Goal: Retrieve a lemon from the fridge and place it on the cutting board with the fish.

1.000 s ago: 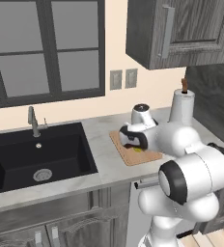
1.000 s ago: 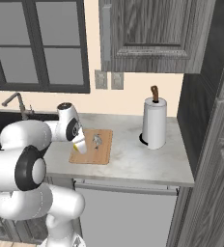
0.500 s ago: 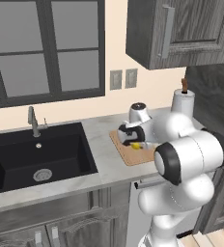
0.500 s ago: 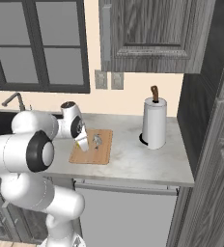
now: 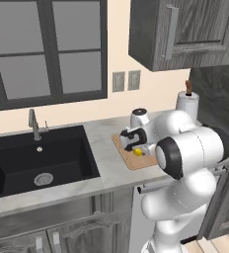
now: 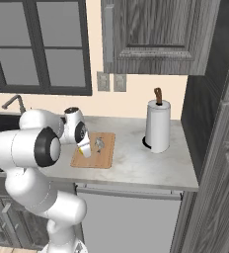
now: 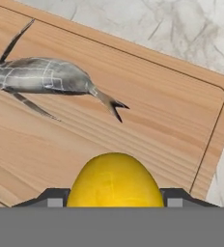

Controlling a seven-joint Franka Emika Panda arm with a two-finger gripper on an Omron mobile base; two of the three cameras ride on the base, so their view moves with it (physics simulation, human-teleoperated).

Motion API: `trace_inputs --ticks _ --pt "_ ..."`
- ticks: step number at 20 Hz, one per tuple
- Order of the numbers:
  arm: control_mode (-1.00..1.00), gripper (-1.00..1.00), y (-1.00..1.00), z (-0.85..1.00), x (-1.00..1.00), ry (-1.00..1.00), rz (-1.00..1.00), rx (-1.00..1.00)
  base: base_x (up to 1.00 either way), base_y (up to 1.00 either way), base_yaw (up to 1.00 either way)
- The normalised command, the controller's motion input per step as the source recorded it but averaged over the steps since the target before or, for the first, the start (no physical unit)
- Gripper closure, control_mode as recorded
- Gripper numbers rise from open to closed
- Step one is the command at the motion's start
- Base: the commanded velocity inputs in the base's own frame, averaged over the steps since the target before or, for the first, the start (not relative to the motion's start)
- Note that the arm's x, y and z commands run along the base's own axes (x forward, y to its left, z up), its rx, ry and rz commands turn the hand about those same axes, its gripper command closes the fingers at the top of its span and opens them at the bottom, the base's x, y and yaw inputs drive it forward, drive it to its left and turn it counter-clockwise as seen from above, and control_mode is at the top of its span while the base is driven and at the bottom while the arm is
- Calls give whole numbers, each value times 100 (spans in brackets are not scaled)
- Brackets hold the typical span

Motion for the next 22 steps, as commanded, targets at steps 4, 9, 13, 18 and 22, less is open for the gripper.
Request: trace_inputs --ticks 4,9,13,18,22 --pt "-100 100 0 -6 0 0 0 0 0 0 0" --pt "-100 100 0 -3 1 0 0 0 0 0 0" --pt "-100 -100 0 -6 2 0 0 0 0 0 0" --pt "-100 -100 0 -3 3 0 0 0 0 0 0" --pt "-100 -100 0 0 1 0 0 0 0 0 0"
